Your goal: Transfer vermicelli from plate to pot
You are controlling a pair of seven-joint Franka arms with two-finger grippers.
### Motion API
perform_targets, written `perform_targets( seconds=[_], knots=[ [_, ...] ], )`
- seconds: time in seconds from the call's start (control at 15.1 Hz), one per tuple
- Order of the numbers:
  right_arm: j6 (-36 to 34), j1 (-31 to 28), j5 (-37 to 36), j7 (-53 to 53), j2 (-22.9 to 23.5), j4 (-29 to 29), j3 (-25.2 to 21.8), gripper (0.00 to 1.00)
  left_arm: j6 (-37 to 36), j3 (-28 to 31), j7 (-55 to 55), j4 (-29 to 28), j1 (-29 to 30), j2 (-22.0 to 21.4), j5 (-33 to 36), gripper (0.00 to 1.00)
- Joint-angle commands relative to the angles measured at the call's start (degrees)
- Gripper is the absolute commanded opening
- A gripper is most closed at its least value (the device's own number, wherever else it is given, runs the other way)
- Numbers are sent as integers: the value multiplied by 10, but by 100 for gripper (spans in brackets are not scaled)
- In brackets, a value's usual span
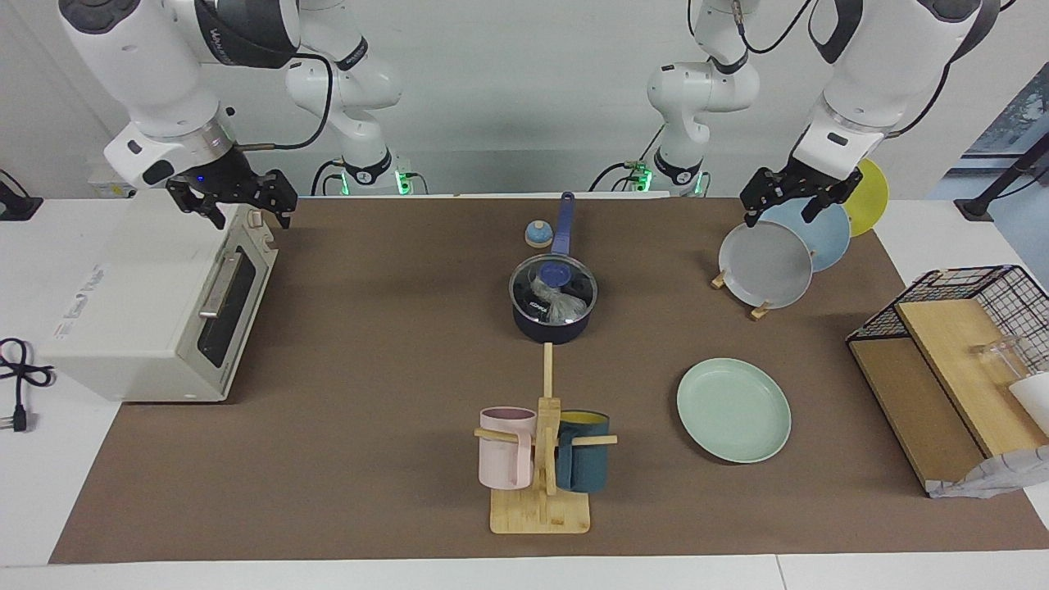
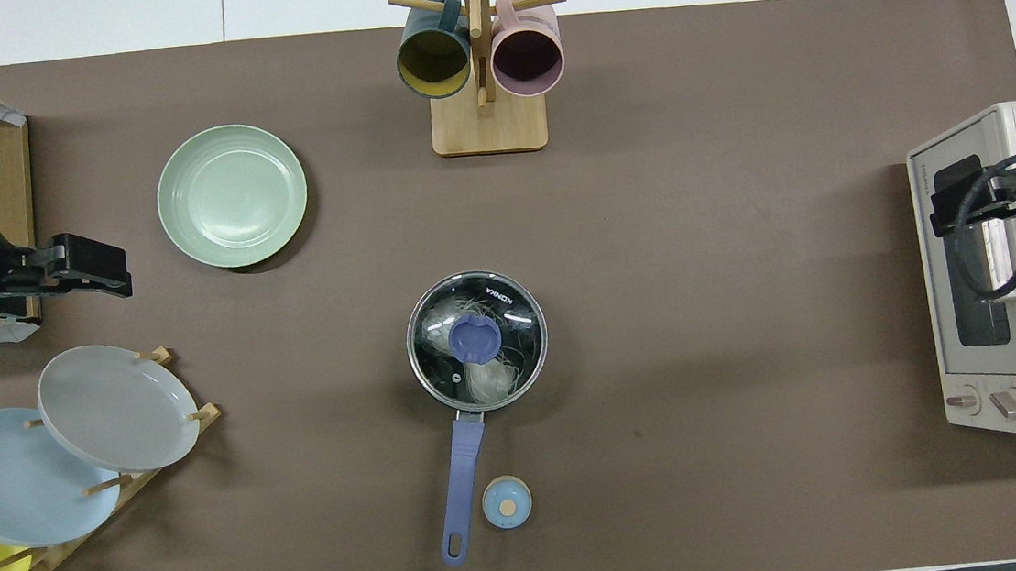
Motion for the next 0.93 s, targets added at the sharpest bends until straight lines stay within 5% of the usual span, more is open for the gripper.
perform_targets(
  seconds=[0.0,0.86],
  knots=[
    [3,0,6,-13,-8,-2,-2,100,-2,-5,-2,-13,10,-13,-7,100],
    [3,4,5,-11,-13,-1,3,100,-2,-5,-2,-12,10,-14,-7,100]
  ],
)
